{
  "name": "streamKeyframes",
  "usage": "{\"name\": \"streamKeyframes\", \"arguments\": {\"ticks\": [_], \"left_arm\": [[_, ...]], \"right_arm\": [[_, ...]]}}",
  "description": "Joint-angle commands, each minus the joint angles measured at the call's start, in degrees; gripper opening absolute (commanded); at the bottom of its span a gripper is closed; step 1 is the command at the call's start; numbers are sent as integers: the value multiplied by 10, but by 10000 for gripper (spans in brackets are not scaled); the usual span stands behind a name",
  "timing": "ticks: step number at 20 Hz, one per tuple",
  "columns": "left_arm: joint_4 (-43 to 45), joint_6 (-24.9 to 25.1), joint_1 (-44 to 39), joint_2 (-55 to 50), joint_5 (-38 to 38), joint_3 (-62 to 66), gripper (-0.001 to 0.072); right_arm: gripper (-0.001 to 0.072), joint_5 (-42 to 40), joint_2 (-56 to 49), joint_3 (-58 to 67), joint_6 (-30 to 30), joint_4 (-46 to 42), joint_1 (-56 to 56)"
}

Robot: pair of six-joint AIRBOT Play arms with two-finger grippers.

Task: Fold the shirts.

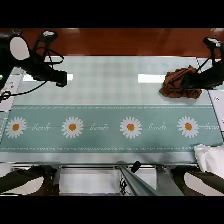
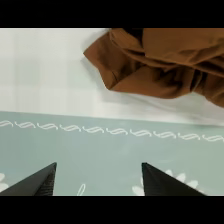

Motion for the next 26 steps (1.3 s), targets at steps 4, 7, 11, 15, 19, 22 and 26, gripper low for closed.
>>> {"name": "streamKeyframes", "arguments": {"ticks": [4, 7, 11, 15, 19, 22, 26], "left_arm": [[1, 3, 0, -30, 37, 0, 711], [8, 23, 3, -53, 76, 0, 711], [9, 23, 11, -68, 87, 0, 711], [9, 23, 10, -68, 87, 0, 711], [9, 23, 10, -68, 87, 0, 711], [3, 23, 10, -69, 85, 0, 710], [0, 23, 9, -69, 85, 0, 710]], "right_arm": [[590, -182, -1, 0, 21, -67, 0], [600, -216, -28, 0, 102, -198, -19], [614, -216, -88, 0, 100, -98, -113], [614, -226, -147, 0, 96, 70, -188], [614, -269, -182, 0, 87, 171, -190], [613, -306, -204, 0, 87, 197, -164], [613, -313, -237, 0, 92, 201, -140]]}}
